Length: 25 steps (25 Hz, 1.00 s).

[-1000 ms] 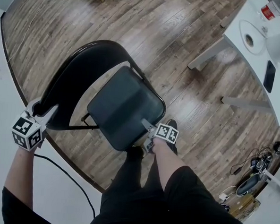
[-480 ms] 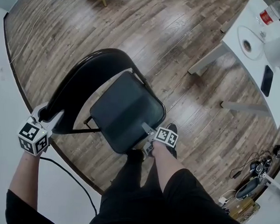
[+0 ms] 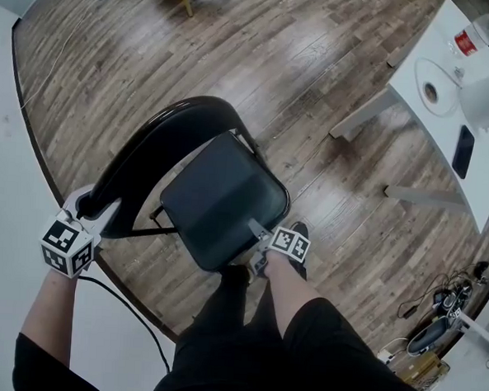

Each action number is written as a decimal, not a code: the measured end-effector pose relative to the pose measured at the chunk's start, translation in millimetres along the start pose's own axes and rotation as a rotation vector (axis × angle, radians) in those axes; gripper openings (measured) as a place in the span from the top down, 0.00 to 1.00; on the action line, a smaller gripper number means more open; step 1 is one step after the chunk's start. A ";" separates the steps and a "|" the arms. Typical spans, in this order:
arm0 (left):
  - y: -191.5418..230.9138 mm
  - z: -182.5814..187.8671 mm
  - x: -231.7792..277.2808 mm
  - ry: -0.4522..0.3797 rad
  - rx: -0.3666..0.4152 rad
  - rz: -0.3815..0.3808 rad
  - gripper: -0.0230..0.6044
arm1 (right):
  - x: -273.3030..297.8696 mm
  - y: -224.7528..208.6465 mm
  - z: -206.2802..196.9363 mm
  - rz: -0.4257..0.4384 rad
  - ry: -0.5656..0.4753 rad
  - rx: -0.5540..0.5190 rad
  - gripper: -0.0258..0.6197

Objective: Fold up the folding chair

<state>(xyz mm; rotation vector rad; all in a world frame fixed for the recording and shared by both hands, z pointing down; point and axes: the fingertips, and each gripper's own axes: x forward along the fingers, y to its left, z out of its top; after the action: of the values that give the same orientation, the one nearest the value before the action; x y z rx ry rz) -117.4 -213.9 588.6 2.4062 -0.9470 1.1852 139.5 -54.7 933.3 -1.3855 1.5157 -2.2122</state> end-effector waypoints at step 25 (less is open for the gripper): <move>-49.6 5.3 -12.7 -0.044 -0.027 -0.054 0.77 | -14.1 13.9 1.4 -0.035 0.003 -0.004 0.54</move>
<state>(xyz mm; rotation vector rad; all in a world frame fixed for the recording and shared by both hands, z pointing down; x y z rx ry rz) -86.5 -174.5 576.6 2.4298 -0.9000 1.0974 143.5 -54.7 913.8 -1.4215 1.5091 -2.2335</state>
